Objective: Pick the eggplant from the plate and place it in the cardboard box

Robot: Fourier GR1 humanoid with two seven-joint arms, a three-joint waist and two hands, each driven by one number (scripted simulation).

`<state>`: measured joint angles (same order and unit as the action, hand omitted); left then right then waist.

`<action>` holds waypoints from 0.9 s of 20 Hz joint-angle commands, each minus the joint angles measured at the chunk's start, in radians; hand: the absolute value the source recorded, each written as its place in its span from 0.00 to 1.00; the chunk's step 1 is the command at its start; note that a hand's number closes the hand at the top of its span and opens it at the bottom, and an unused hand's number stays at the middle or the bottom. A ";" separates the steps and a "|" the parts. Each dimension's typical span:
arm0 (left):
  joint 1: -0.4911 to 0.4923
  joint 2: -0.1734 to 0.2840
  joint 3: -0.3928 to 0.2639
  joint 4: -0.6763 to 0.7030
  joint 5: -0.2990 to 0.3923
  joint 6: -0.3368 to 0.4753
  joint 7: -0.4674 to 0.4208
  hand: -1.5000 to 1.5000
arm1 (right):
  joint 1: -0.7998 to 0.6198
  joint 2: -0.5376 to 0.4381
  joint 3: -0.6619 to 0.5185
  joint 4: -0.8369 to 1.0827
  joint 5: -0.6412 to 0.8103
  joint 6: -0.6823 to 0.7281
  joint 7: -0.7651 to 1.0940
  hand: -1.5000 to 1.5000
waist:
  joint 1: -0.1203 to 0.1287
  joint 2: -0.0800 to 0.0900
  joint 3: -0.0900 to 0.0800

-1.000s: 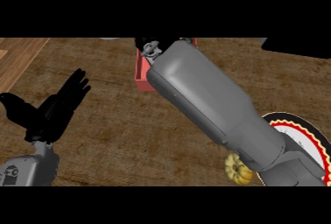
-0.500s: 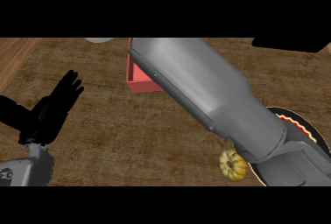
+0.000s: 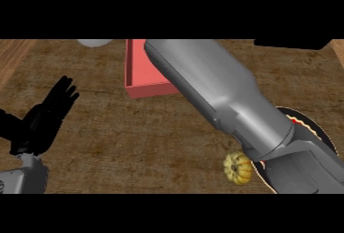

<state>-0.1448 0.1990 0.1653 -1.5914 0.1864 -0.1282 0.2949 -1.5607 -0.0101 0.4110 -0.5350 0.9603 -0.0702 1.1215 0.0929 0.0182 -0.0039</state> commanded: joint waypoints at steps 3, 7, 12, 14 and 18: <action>0.020 -0.032 -0.020 -0.034 -0.010 0.023 0.007 0.50 | 0.030 0.010 0.013 0.080 -0.020 -0.155 0.056 1.00 | -0.010 0.000 0.001; -0.020 0.010 0.021 0.002 0.008 0.008 0.007 0.50 | 0.102 0.010 0.024 0.103 -0.056 -0.222 0.022 1.00 | -0.006 0.003 0.001; 0.020 0.000 0.013 -0.014 0.003 0.005 0.000 0.50 | 0.222 0.010 -0.037 0.101 -0.170 -0.260 -0.029 1.00 | -0.014 0.001 0.002; -0.001 0.008 0.012 -0.030 0.011 0.005 0.028 0.50 | 0.199 0.010 -0.068 0.166 -0.161 -0.274 0.033 1.00 | -0.021 0.001 0.003; 0.020 -0.002 0.003 -0.021 -0.005 0.009 0.013 0.50 | 0.273 0.010 -0.067 0.176 -0.225 -0.317 -0.067 0.00 | -0.022 0.000 0.003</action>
<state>-0.1316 0.2001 0.1750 -1.6065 0.1880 -0.1244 0.2999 -1.3334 -0.0059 0.3534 -0.3878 0.7802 -0.3155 1.0273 0.0763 0.0196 -0.0013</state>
